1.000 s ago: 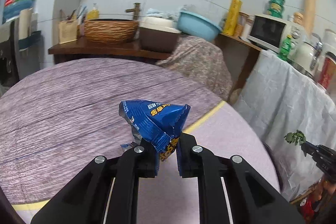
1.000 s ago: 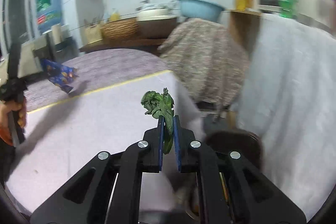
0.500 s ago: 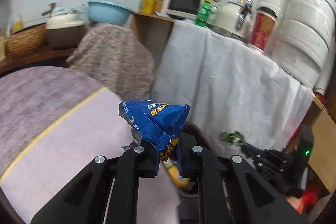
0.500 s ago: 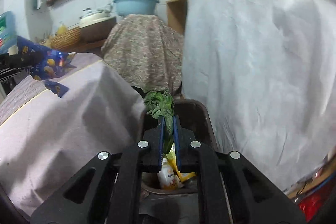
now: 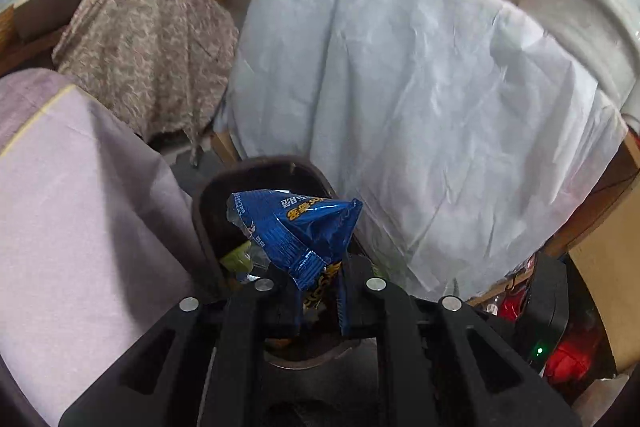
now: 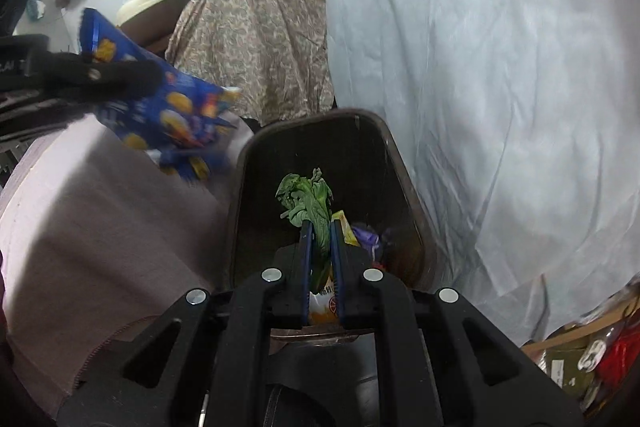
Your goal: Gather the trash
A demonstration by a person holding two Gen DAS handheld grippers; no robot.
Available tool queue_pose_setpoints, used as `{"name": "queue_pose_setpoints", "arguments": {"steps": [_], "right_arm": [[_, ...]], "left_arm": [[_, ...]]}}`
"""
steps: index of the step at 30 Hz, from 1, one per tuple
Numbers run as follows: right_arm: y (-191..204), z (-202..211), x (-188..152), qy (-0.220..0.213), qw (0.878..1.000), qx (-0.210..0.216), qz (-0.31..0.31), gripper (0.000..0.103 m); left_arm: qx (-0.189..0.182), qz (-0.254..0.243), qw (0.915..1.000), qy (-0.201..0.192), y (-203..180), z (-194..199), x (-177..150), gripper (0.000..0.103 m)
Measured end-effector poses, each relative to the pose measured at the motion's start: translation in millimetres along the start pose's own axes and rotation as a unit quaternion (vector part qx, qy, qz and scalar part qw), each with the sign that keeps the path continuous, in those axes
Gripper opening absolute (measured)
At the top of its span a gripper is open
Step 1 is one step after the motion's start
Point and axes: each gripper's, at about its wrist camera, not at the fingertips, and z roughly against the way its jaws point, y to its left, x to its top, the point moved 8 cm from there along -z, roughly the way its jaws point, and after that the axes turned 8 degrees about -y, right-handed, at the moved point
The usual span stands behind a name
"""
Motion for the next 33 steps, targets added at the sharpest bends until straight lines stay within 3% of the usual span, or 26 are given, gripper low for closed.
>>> {"name": "queue_pose_setpoints", "arguments": {"steps": [2, 3, 4, 7, 13, 21, 25, 29, 33], "right_arm": [[-3.2, -5.9, -4.6, 0.006, 1.000, -0.004, -0.004, 0.031], [-5.5, -6.5, -6.2, 0.002, 1.000, -0.013, -0.006, 0.053], [-7.0, -5.3, -6.3, -0.002, 1.000, -0.021, -0.007, 0.062], [-10.8, -2.6, -10.5, -0.009, 1.000, -0.027, -0.013, 0.062], [-13.5, 4.2, -11.3, -0.019, 0.999, -0.042, -0.020, 0.066], [-14.6, 28.4, 4.3, -0.048, 0.995, -0.087, 0.004, 0.074], [-11.5, 46.6, 15.8, -0.069, 0.993, -0.095, -0.003, 0.084], [8.8, 69.0, 35.0, -0.101, 0.992, -0.082, 0.002, 0.087], [43.1, 97.5, 51.5, -0.141, 0.988, -0.062, 0.020, 0.095]], "left_arm": [[0.000, 0.005, 0.9999, 0.012, 1.0, -8.6, -3.8, 0.019], [0.001, 0.004, 0.9999, 0.016, 1.1, -11.6, -5.7, 0.022], [0.005, 0.000, 0.9998, 0.018, 2.0, -13.7, -6.5, 0.030], [0.012, -0.005, 0.9999, 0.007, 3.1, -12.1, -4.7, 0.052], [0.026, -0.033, 0.9986, -0.031, -0.5, 7.4, 3.7, 0.066], [0.029, -0.059, 0.9935, -0.093, -8.9, 59.6, 15.0, 0.082], [0.035, -0.070, 0.9887, -0.128, -6.9, 97.2, 17.0, 0.090], [0.055, -0.075, 0.9813, -0.169, 5.4, 142.3, 17.9, 0.097], [0.091, -0.082, 0.9732, -0.194, 27.4, 185.2, 11.8, 0.097]]}}
